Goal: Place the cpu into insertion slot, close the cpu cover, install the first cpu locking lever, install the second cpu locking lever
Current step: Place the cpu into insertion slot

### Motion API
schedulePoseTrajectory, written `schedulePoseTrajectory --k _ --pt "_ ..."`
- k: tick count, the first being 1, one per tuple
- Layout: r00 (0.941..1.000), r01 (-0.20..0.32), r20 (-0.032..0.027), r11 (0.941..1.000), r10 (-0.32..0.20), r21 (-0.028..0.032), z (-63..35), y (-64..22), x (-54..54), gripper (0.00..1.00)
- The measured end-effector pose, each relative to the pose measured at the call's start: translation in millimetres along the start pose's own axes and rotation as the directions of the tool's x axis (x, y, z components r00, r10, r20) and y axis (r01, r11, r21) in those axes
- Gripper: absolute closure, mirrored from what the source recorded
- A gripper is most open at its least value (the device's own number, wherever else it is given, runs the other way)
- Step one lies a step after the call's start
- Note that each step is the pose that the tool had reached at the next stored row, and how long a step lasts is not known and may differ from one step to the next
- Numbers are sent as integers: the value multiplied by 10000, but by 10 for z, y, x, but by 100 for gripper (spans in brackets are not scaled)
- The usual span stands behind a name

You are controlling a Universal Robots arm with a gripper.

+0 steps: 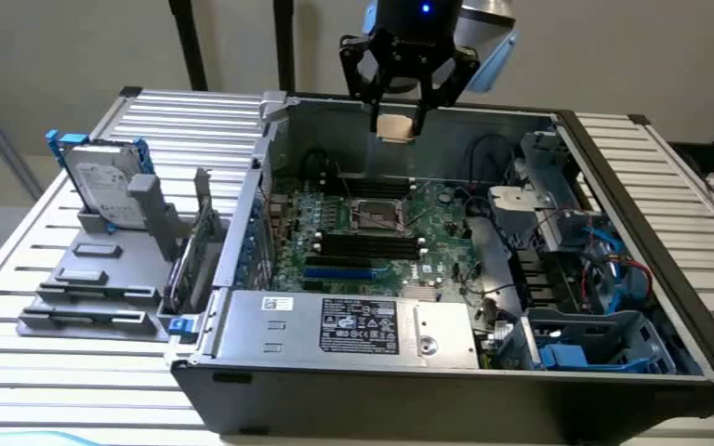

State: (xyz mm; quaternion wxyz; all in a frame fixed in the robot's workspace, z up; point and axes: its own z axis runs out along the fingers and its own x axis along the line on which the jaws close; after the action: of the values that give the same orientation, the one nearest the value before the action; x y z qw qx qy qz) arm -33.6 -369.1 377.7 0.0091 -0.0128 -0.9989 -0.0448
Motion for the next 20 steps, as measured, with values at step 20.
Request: schedulePoseTrajectory --k 20 --pt "10000 6 56 10000 -6 55 45 179 30 46"
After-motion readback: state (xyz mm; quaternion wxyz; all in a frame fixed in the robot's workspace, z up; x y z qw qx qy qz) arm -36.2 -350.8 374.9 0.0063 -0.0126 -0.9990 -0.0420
